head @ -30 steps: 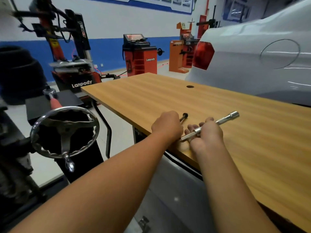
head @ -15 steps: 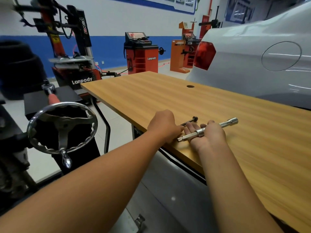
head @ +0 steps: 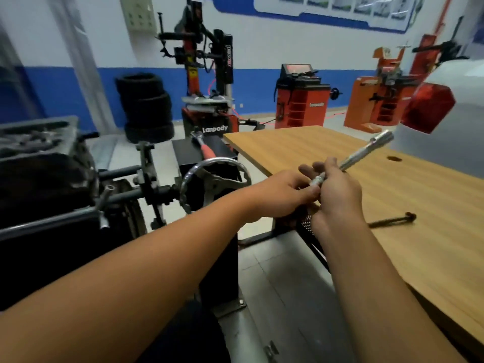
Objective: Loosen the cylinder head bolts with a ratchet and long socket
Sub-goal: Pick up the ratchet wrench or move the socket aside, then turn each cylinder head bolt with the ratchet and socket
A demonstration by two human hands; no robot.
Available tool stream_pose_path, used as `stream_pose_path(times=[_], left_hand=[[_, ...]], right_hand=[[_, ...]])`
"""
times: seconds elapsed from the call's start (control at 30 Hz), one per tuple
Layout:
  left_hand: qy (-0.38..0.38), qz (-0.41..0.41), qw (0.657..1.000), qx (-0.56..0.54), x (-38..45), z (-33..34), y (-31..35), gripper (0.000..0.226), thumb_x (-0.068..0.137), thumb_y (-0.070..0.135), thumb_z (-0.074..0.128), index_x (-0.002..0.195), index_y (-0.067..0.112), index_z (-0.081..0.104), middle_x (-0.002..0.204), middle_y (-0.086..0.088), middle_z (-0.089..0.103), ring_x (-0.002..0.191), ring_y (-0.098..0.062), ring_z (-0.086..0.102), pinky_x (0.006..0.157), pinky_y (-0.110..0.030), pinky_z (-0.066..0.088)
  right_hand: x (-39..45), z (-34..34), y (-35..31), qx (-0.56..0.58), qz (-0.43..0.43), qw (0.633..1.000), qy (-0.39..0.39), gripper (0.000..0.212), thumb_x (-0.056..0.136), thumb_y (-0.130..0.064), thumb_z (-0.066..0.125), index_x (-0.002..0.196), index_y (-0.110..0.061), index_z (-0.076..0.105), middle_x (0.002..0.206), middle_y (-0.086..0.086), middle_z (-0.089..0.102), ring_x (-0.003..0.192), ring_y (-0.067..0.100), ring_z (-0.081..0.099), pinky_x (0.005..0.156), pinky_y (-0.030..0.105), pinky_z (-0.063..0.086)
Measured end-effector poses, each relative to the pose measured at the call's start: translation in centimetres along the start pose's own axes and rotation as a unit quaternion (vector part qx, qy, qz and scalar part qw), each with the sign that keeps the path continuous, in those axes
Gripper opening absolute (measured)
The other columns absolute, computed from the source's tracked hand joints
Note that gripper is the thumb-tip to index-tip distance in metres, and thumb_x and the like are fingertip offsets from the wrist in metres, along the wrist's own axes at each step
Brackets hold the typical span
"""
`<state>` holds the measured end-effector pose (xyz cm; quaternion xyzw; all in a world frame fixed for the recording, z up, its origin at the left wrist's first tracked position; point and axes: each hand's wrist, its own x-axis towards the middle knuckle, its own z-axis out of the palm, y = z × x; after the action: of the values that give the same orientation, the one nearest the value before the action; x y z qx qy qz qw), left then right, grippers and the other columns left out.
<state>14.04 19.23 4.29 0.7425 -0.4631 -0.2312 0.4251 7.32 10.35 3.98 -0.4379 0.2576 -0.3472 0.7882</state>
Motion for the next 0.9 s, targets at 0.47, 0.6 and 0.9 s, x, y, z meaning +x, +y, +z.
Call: stream_pose_path(times=[0.47,0.6,0.9], left_hand=[[0.335,0.052,0.941,-0.005,-23.7,-25.3,-8.0,0.013,0.111,0.016,0.047,0.123,0.016,0.049,0.087,-0.006,0.056,0.072,-0.016,0.060,0.070,-0.038,0.054],[0.418,0.046,0.907,0.021,-28.7,-34.1,-9.1,0.007,0.105,0.028,0.046,0.107,0.031,0.053,0.103,-0.018,0.071,0.095,-0.018,0.074,0.079,-0.024,0.058],[0.436,-0.060,0.898,-0.022,-30.6,-38.8,-15.1,0.011,0.107,0.022,0.059,0.101,0.030,0.065,0.099,0.002,0.080,0.100,-0.017,0.077,0.097,-0.051,0.060]], right_hand=[[-12.7,30.5,6.0,-0.203,-0.169,0.864,-0.429,0.023,0.101,-0.047,0.055,0.094,-0.035,0.073,0.105,0.001,0.077,0.100,0.025,0.074,0.087,0.043,0.059],[-4.5,32.4,6.8,-0.326,-0.193,0.878,-0.292,0.046,0.088,-0.066,0.055,0.091,-0.025,0.076,0.092,0.006,0.078,0.088,0.032,0.075,0.061,0.034,0.060],[13.4,26.4,13.3,-0.776,-0.144,0.606,-0.100,0.039,0.091,-0.045,0.069,0.086,-0.008,0.060,0.085,0.019,0.065,0.078,0.037,0.064,0.076,0.048,0.058]])
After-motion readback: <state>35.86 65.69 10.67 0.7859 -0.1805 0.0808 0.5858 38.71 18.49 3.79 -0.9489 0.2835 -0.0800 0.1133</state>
